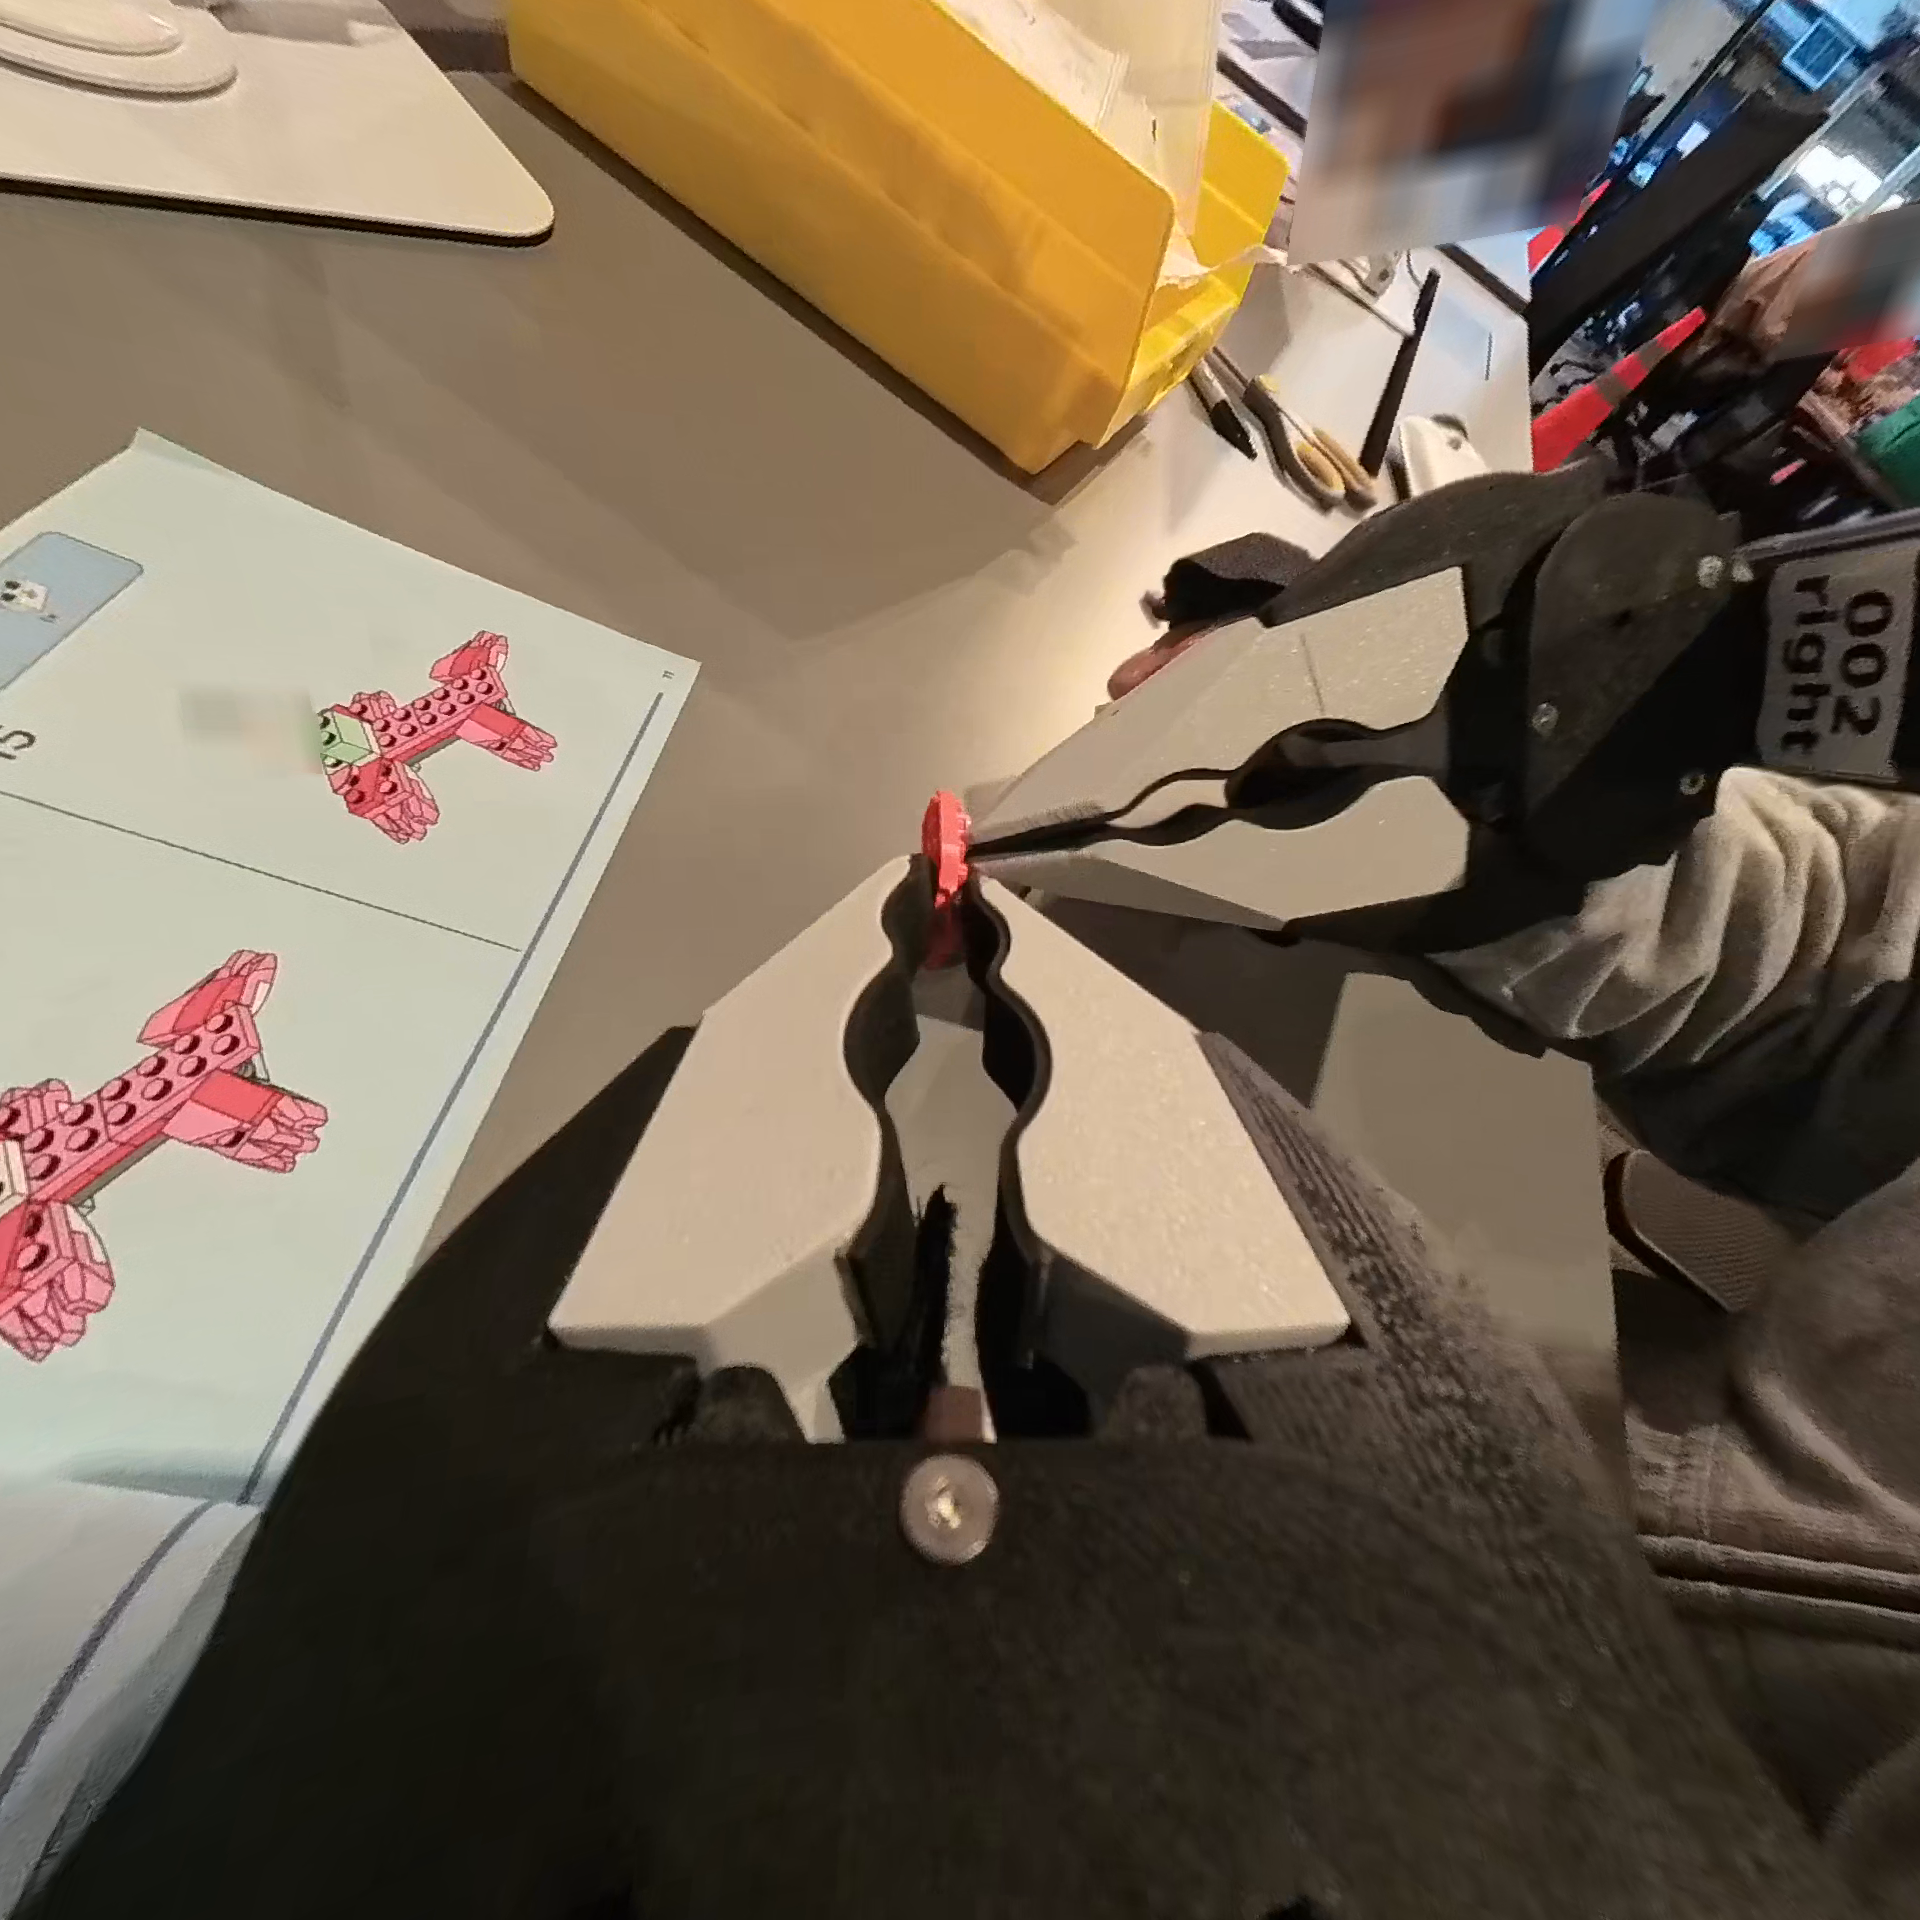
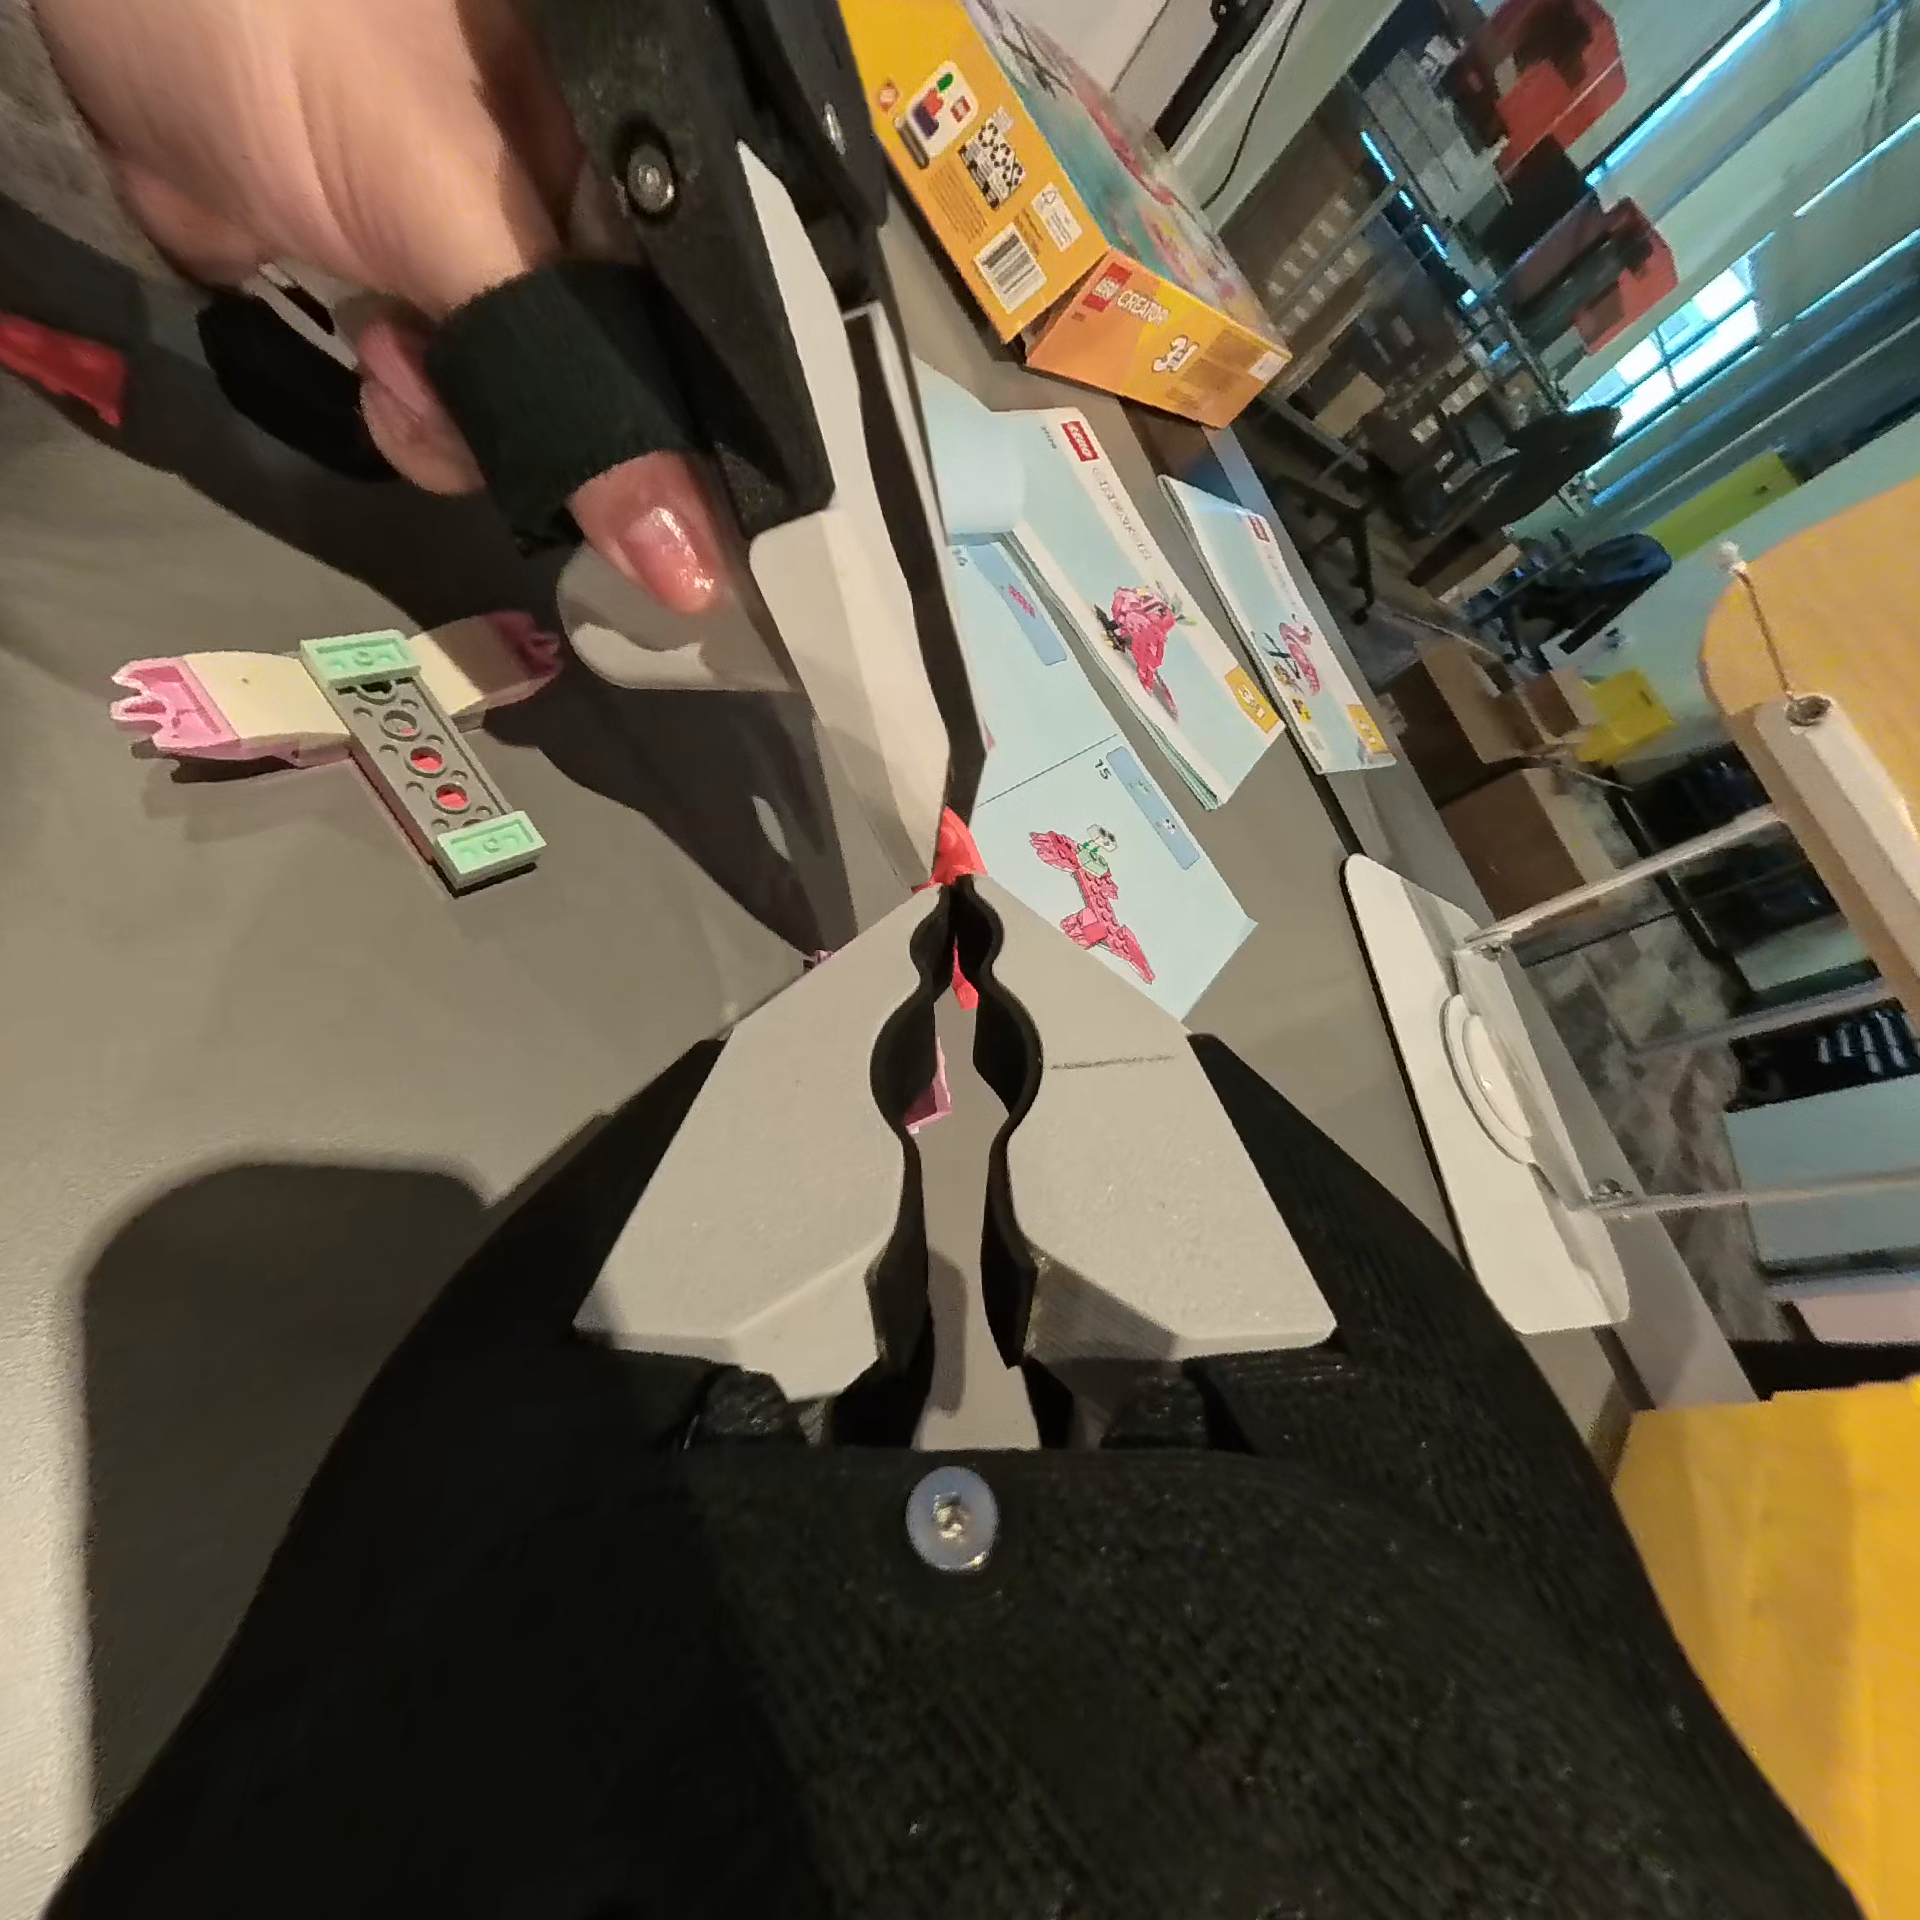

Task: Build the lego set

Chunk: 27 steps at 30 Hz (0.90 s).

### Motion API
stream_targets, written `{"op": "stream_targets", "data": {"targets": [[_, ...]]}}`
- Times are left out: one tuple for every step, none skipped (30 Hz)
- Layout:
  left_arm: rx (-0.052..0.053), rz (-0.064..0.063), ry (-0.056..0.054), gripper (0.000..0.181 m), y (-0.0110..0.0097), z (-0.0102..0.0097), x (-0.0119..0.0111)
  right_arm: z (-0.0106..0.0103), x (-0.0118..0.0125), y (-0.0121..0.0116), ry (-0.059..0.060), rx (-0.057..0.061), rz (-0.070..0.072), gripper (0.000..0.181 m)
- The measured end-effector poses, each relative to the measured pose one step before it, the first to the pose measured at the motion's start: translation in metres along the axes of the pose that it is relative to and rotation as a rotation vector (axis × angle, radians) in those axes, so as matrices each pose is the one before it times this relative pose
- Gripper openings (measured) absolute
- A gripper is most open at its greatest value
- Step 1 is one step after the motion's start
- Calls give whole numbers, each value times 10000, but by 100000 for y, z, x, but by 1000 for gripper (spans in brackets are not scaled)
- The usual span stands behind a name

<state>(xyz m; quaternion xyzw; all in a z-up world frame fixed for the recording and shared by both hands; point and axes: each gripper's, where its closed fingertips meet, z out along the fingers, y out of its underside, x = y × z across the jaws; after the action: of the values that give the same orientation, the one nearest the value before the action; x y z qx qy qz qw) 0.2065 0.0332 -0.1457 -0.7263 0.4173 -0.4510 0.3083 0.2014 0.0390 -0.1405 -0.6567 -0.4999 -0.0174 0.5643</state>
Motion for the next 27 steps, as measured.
{"op": "stream_targets", "data": {"targets": [[55,-144,48,5,-67,-15,11,-74,126,-81,34,126,111,0],[85,-85,-34,4,-102,-63,-121,-53,224,31,105,32,82,0],[71,-56,-72,4,-96,-113,-181,-21,306,215,159,-95,-3,0],[141,-86,-4,4,-216,-133,-73,8,224,177,104,-62,45,0],[149,-139,86,4,-239,-104,72,10,8,23,-31,31,163,1],[125,-149,79,4,-194,-51,70,34,-48,-69,-61,55,161,3],[58,-100,25,4,-50,-16,-13,15,63,-45,54,27,26,5],[20,-70,16,4,-9,-1,-12,-15,171,-71,176,31,-125,6],[-6,-98,103,4,28,43,134,-53,161,-68,194,17,-216,7],[32,-113,54,4,-27,42,97,-29,34,-26,109,-31,-240,7],[7,-25,4,4,-1,26,31,-22,-31,-12,67,-24,-199,6],[-13,-10,-3,4,16,0,5,-4,-33,-4,59,-24,-177,6],[18,-41,21,4,-35,-13,26,3,-10,-23,41,-17,-97,6],[31,-70,45,4,-38,-16,57,-19,8,-48,5,13,44,6],[34,-89,62,4,-53,-8,63,-33,21,-57,-46,37,187,6],[40,-58,58,4,-52,-24,77,-38,39,-72,-84,63,297,6],[37,-24,25,5,-54,-6,51,-46,47,-57,-104,70,352,7],[9,1,2,5,0,10,42,-27,36,-28,-116,58,319,7],[2,38,1,4,-3,22,62,-18,25,-7,-102,34,257,10],[-17,75,-52,4,14,20,-6,-5,-4,48,-82,2,191,10],[-25,99,-48,4,19,19,-1,-3,2,37,-36,-7,101,10],[-9,134,-38,4,-19,1,6,19,-5,28,-6,-18,30,10],[-2,210,-30,4,-35,-21,23,3,-3,5,15,-12,17,10],[-49,183,-30,4,3,-24,22,7,-23,-7,-16,-11,48,10],[-72,212,-17,4,8,-33,45,10,-70,18,-63,-22,116,10],[-44,210,15,5,-53,-52,96,5,-110,59,-116,-49,151,10],[-5,124,106,5,-94,-36,261,44,-186,129,-147,-118,110,9]]}}
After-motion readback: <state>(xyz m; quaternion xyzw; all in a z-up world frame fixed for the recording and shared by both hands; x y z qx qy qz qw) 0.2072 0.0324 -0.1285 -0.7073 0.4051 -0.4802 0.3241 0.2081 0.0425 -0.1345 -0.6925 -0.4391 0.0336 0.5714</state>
